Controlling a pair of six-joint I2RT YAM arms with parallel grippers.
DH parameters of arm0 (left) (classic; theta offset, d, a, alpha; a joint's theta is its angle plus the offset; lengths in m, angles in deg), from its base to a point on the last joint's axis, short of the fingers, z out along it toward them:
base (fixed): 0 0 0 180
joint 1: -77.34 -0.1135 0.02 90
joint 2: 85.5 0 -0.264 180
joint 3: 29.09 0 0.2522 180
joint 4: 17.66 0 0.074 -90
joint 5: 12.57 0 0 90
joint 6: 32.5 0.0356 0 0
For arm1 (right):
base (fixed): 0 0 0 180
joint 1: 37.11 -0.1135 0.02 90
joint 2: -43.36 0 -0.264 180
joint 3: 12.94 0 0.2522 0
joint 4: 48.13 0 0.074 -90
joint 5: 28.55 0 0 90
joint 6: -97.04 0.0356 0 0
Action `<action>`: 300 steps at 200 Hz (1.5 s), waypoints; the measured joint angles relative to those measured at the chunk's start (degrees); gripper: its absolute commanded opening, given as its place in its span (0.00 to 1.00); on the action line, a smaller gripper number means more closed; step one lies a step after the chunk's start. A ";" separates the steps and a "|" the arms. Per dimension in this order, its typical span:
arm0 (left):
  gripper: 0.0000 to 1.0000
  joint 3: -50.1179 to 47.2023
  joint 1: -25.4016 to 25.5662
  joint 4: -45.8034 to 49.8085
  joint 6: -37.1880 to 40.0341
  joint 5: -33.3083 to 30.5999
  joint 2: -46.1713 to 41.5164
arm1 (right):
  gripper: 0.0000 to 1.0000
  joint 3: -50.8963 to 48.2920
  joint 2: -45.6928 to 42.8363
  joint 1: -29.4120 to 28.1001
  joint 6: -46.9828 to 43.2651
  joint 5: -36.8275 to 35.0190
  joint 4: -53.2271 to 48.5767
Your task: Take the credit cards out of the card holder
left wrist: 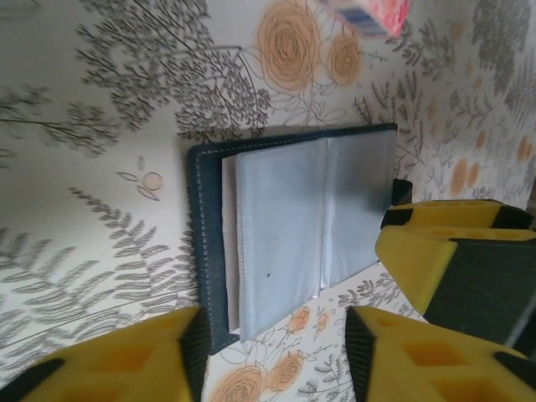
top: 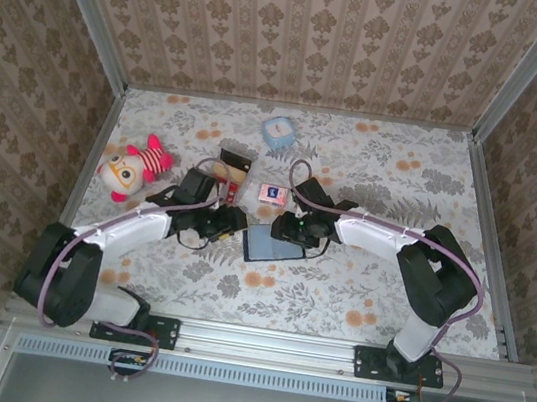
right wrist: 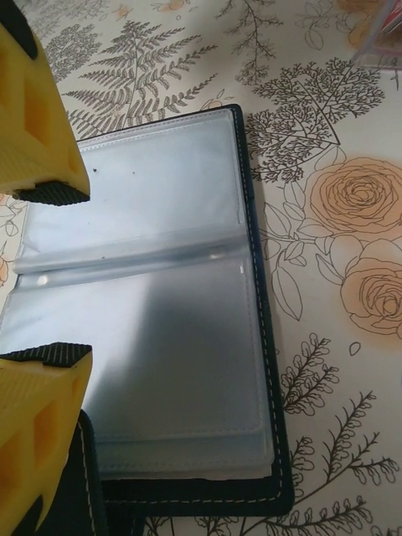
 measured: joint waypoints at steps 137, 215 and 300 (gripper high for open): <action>0.30 7.67 6.71 3.58 0.37 -6.49 13.29 | 0.42 -1.07 0.52 -0.26 0.35 -0.37 -0.04; 0.26 9.05 6.75 3.56 0.35 -6.45 14.64 | 0.42 -1.38 2.12 -0.50 0.11 -0.35 -0.04; 0.06 9.38 6.75 2.40 0.11 -3.98 16.11 | 0.42 -1.36 2.51 -0.66 -0.28 -0.31 0.02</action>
